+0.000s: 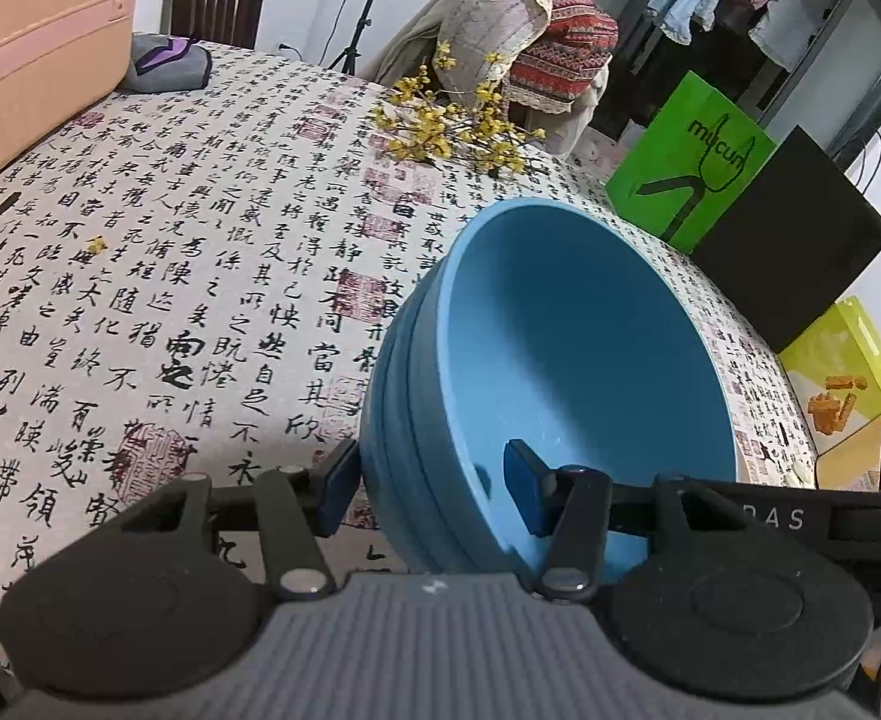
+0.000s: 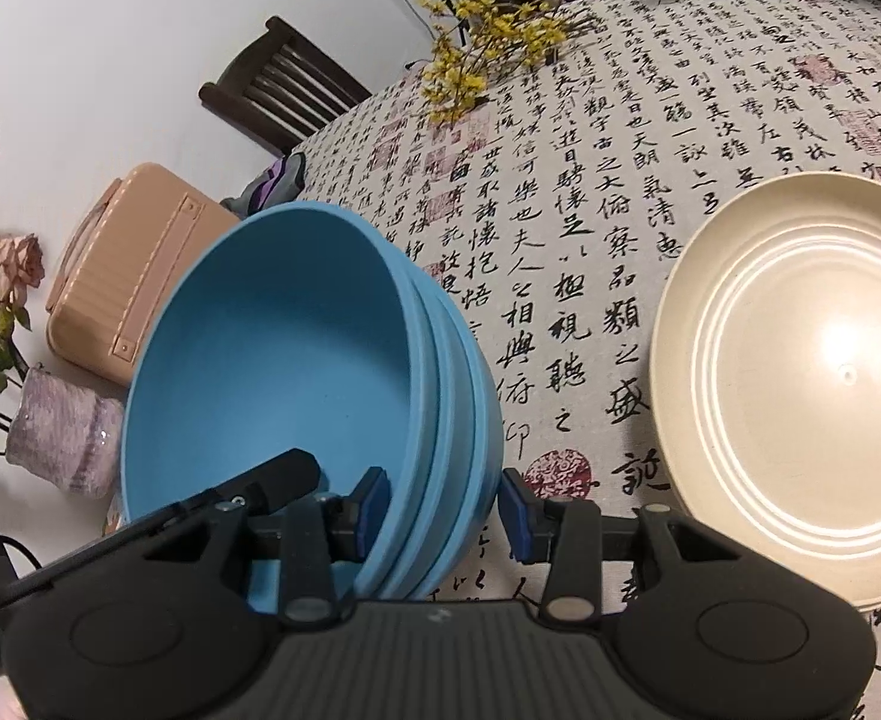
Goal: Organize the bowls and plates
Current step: 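Lift the blue bowl stack and carry it toward the cream plates with both tools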
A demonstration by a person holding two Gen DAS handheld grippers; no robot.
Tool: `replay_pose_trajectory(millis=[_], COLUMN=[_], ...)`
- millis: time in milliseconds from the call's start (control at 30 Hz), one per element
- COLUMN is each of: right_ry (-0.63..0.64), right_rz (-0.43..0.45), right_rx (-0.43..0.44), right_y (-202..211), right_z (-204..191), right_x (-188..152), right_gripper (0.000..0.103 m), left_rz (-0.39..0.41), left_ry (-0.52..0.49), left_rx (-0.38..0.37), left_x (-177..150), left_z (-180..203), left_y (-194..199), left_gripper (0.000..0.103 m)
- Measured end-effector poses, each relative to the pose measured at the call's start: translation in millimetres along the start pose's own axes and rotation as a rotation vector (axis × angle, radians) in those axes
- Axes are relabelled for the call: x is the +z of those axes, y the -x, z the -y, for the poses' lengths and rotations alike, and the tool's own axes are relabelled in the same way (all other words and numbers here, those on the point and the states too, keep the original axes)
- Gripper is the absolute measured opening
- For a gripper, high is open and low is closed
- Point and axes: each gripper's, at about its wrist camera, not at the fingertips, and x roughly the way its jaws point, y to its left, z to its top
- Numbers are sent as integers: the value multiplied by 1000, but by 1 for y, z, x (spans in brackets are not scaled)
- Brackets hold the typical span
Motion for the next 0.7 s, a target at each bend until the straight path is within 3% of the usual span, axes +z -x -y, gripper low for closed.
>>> replay_pose_trajectory(millis=[700], right_ry=[-55], right_rz=[123], right_rx=[-16], right_y=[39], right_z=[26], right_x=[-9], right_gripper=[41], left_rz=[35], left_ry=[-74], left_rx=[-47], left_x=[-2], left_z=[43], left_y=[-3], left_gripper=[53])
